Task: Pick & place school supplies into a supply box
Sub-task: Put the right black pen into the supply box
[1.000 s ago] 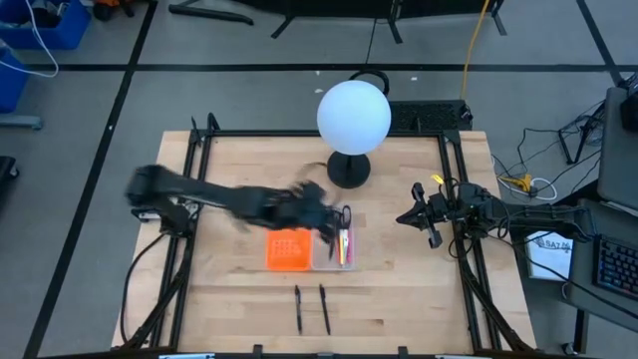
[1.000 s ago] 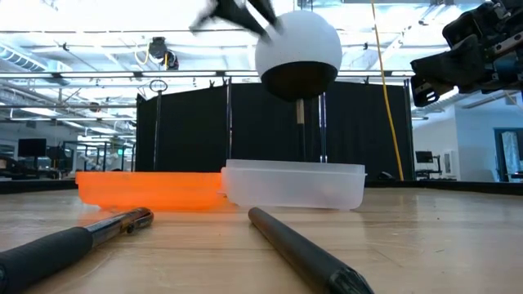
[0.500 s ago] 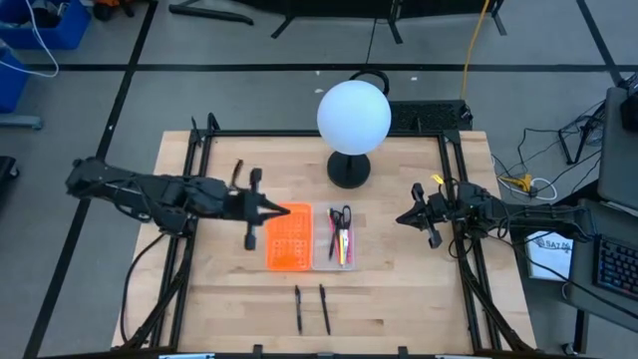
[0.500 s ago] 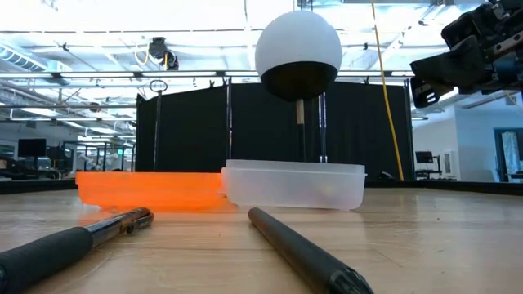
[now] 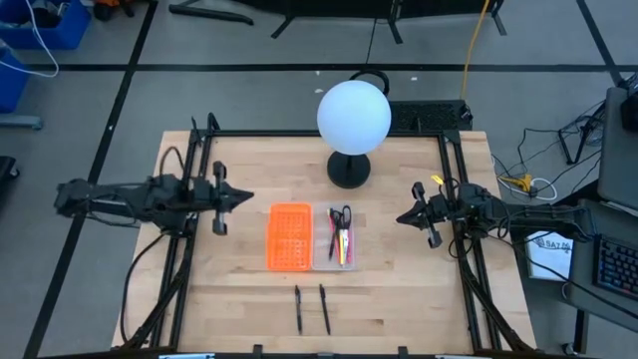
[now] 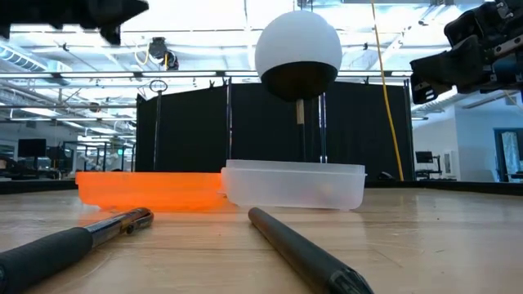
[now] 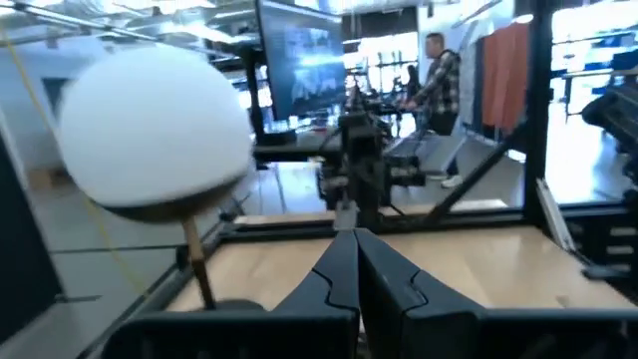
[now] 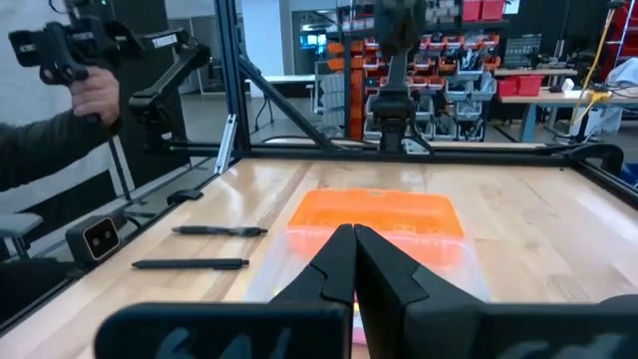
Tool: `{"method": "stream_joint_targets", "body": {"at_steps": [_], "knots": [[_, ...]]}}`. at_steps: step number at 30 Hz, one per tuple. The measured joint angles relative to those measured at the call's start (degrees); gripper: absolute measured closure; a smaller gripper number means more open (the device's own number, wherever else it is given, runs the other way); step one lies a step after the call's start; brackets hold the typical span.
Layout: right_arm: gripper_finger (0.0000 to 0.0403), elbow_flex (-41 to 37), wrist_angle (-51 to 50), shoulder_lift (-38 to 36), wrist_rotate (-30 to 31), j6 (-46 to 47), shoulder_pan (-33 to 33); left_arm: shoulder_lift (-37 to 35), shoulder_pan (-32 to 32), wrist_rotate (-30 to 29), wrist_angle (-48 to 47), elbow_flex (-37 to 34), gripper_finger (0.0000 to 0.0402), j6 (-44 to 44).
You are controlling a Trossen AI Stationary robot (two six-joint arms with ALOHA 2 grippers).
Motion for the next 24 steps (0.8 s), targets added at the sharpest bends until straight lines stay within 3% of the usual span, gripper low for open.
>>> {"method": "stream_joint_targets", "body": {"at_steps": [6, 15, 24], "knots": [[0.0403, 0.01, -0.93, 0.03, 0.07, -2.62, 0.01, -1.2, -0.37, -1.09, 8.62, -11.41, 0.04, -1.62], [0.0403, 0.01, -3.49, 0.28, 0.92, -5.63, 0.02, -1.32, -0.07, -0.14, 11.69, -18.24, 0.04, 2.55], [0.0403, 2.05, 2.74, 1.79, 14.96, 0.19, 0.41, -0.99, 1.6, -1.11, 14.37, -18.26, 0.0388, 12.74]]}}
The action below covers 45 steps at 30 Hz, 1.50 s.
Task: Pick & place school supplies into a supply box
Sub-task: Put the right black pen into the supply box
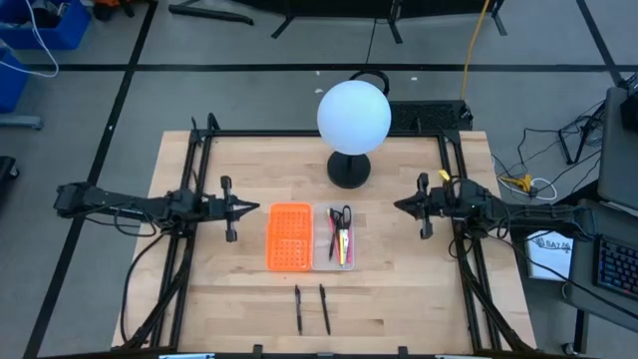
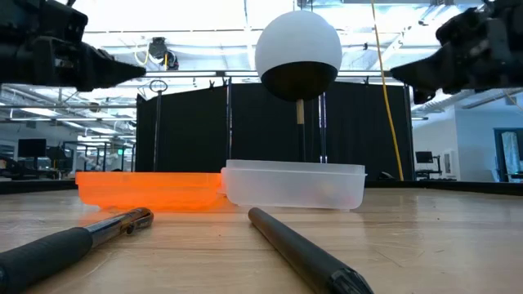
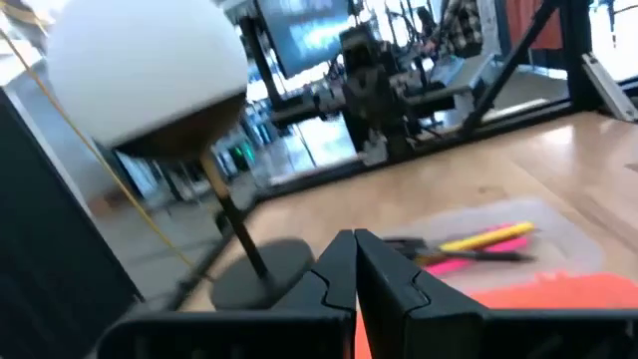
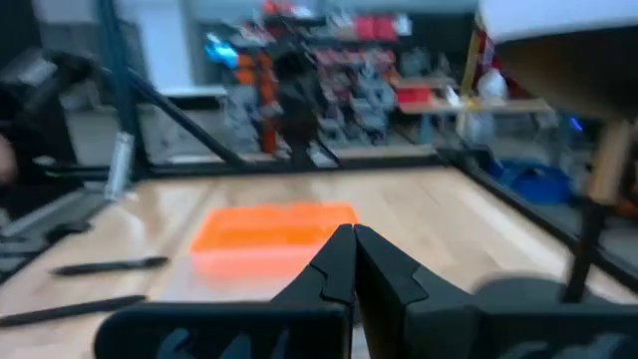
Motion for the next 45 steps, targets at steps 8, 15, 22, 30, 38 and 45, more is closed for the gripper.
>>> {"method": "stream_joint_targets", "body": {"at_steps": [8, 15, 22, 30, 38, 45], "knots": [[0.0403, 18.0, -9.06, 18.61, 14.35, -0.03, 14.49, 0.02, 0.31, -0.5, 3.37, 0.0, 0.0388, 2.67], [0.0403, 43.96, -31.1, 44.11, 25.52, 14.25, 29.36, -0.04, 0.31, -7.6, 5.28, 0.0, 0.0394, 3.11], [0.0403, 71.85, -50.68, 67.23, 24.22, 36.06, 37.33, -0.04, 0.31, -12.03, 9.73, 0.04, 0.0361, 5.14], [0.0403, 85.69, -47.28, 84.75, 13.49, 55.69, 37.08, -0.04, 0.31, -12.02, 9.71, 0.04, 0.0356, 5.24], [0.0403, 89.63, -46.65, 94.7, 11.5, 76.14, 37.01, 0.02, 0.31, -12.04, 5.45, 0.04, 0.0355, 5.41], [0.0369, 89.52, -49.49, 99.64, 12.13, 81.85, 36.57, 0.02, 0.31, -12.68, 3.81, 0.04, 0.0355, 4.12]]}}
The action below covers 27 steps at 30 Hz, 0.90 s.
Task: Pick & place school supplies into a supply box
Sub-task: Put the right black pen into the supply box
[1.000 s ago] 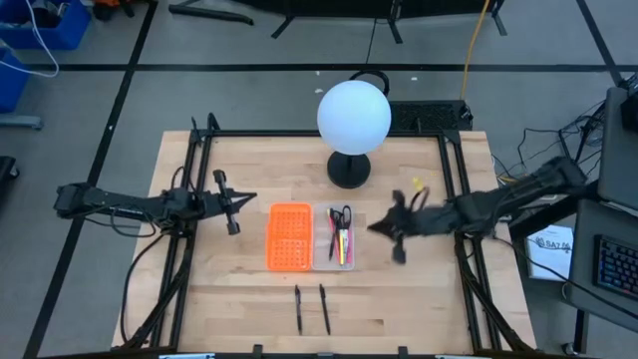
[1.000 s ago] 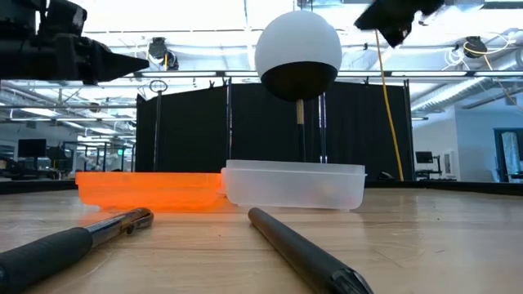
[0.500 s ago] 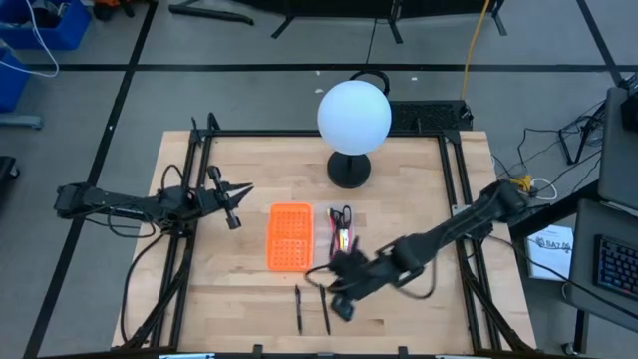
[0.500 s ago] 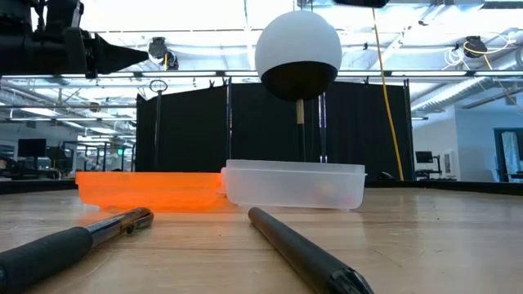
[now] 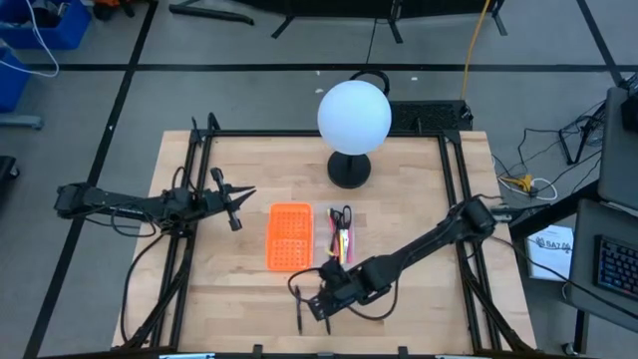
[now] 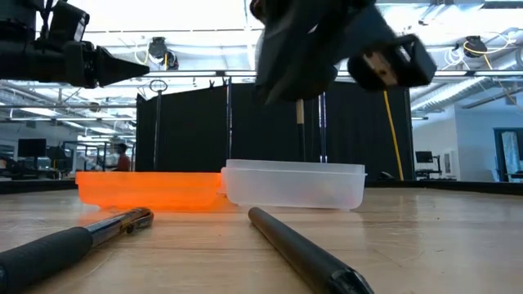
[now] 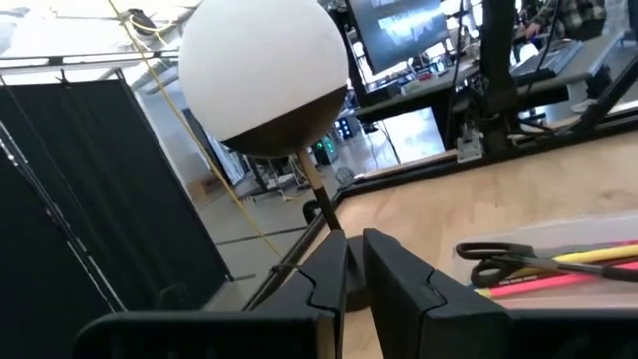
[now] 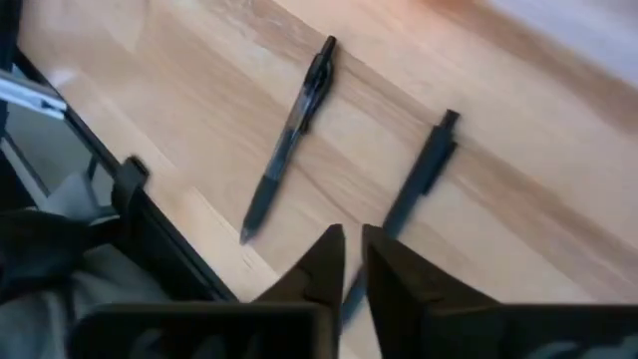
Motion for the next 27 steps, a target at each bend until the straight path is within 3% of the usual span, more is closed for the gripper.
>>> {"method": "stream_joint_targets", "body": {"at_steps": [8, 11, 20, 27], "knots": [[0.0251, 0.02, 6.85, 3.58, -0.29, 7.74, 0.05, 0.0, 0.0, -0.85, 0.06, 0.0, 0.0355, -1.63], [0.0227, 0.02, 6.12, 4.48, -2.94, 10.04, 0.23, 0.0, 0.0, -0.85, 0.04, 0.0, 0.0355, -1.9], [0.023, 0.02, -1.69, 4.52, -4.56, 12.93, 0.92, 0.0, 0.0, -0.84, 0.02, 0.0, 0.0355, -2.15], [0.0231, 0.02, 0.5, 5.66, -4.64, 12.62, 0.44, 0.0, 0.0, -0.84, -0.01, 0.0, 0.0355, -1.91]]}}
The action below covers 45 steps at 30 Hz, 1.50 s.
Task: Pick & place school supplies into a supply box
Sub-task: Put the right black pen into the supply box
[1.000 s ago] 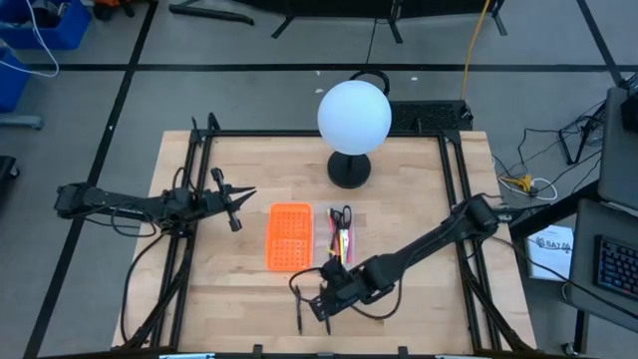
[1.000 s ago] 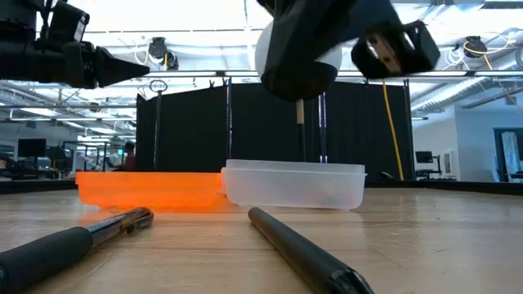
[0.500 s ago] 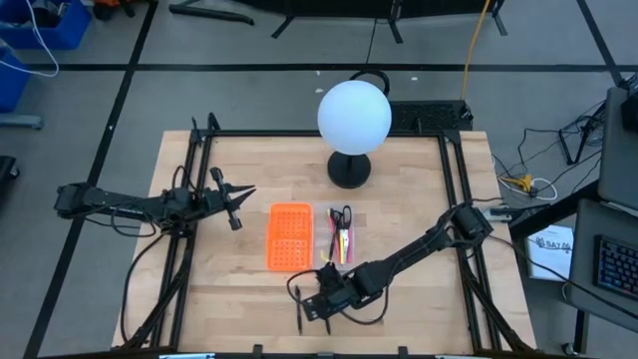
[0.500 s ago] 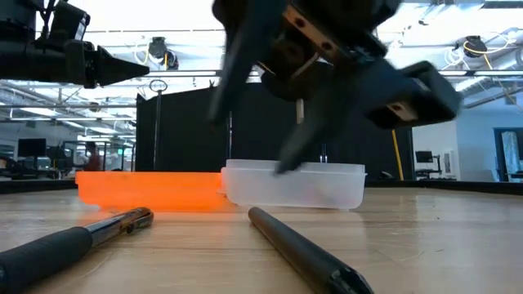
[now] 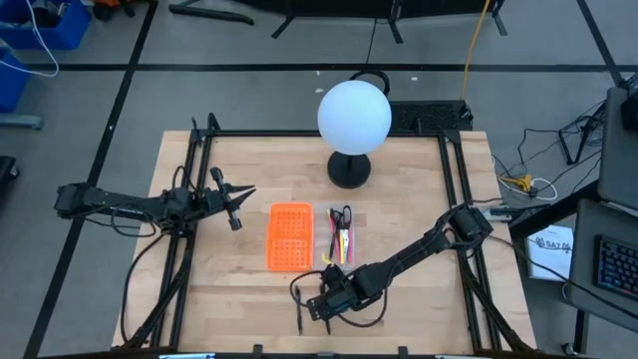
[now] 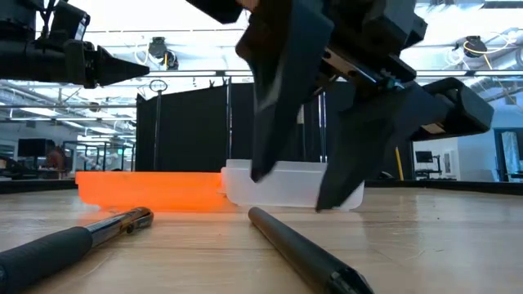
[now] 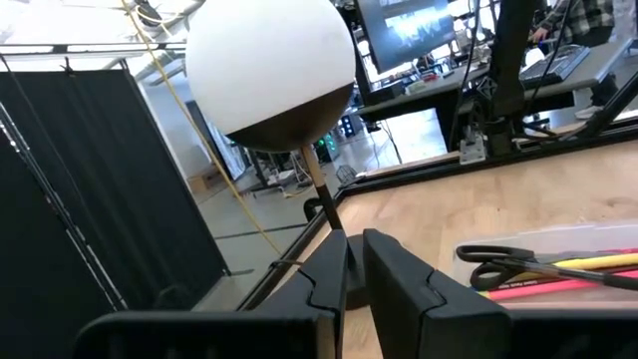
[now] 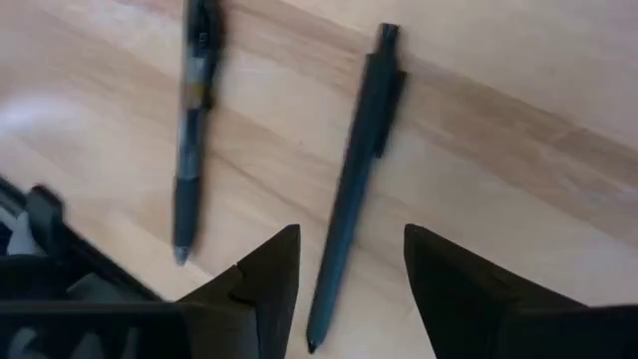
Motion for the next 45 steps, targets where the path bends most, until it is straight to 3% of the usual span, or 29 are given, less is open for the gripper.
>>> {"method": "stream_joint_targets", "body": {"at_steps": [3, 10, 18, 25, 34, 42, 45], "knots": [[0.0232, 1.25, 2.51, 2.28, -2.0, 1.67, 0.13, 0.0, 0.0, 0.01, -0.25, 0.0, 0.0355, 0.0], [0.0232, 10.12, -5.18, 9.63, -7.21, -0.18, -0.15, -0.02, 0.0, -0.22, -1.18, 0.01, 0.0355, -0.2], [0.0251, 10.74, -13.91, 14.29, -14.12, 1.93, -0.9, 0.0, 0.0, 0.0, -2.53, 0.02, 0.0355, -1.59], [0.0275, 10.75, -15.43, 15.34, -14.53, -0.33, -1.62, 0.0, 0.0, 0.02, -2.82, 0.02, 0.0355, -1.77], [0.0319, 10.58, -23.32, 15.15, -13.86, -14.8, -1.08, 0.0, -0.02, 0.09, -2.89, 0.02, 0.0355, -2.64], [0.0367, 9.13, -20.42, 14.83, -8.2, -23.05, 0.5, 0.0, -0.01, 0.19, -2.95, 0.02, 0.0355, -2.7], [0.0383, 8.38, -18.29, 14.73, -7.48, -19.73, 0.64, 0.0, -0.02, 0.21, -2.97, 0.02, 0.0355, -2.8]]}}
